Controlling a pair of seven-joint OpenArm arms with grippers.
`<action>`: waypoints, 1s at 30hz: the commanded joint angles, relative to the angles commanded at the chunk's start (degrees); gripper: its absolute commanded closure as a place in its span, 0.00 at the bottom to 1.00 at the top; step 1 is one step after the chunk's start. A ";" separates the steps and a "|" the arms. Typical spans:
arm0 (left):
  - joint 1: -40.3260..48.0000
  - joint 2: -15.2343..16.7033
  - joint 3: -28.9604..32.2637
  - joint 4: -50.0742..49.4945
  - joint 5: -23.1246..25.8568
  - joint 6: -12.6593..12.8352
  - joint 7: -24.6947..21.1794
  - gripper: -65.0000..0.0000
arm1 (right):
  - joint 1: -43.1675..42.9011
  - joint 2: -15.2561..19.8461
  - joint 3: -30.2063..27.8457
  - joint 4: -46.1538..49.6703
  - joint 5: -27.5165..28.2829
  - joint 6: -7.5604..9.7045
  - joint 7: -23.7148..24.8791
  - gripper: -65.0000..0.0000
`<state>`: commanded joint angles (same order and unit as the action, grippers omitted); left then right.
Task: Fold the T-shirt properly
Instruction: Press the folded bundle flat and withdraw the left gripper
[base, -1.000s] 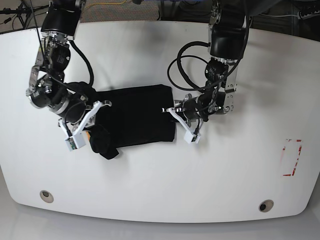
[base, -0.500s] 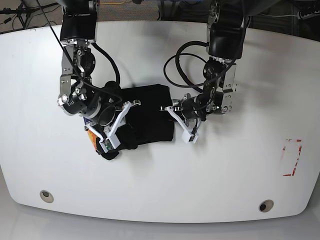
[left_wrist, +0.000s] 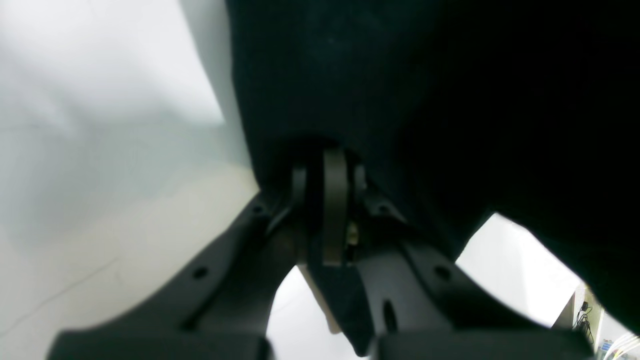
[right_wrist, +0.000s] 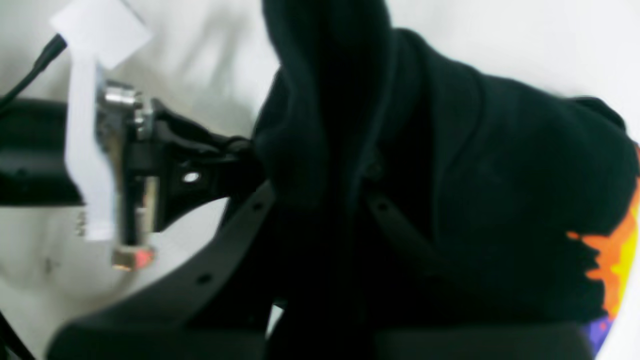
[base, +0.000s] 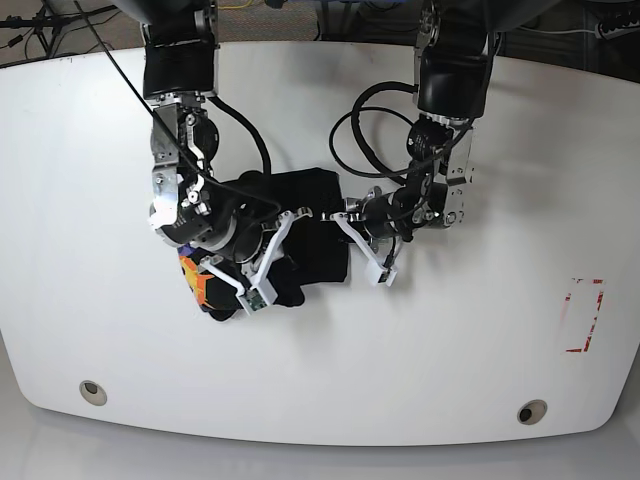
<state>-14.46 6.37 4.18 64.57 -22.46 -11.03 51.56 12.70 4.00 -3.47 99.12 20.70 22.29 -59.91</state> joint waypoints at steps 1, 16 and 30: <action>0.00 0.00 0.00 0.00 0.00 0.00 0.00 0.95 | 0.09 -0.35 -0.18 -0.18 -0.35 -0.18 0.35 0.94; -0.70 0.00 0.00 0.35 -0.09 0.00 -0.09 0.72 | -0.44 -0.62 -0.62 4.48 -2.02 -0.26 0.62 0.23; -1.41 0.00 -0.18 11.69 -0.09 0.00 -0.09 0.66 | -0.70 1.05 13.36 4.84 2.29 0.35 0.62 0.34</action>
<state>-15.87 6.37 4.00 76.26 -22.55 -11.03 51.47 12.00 5.05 9.89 103.96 22.99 22.64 -59.30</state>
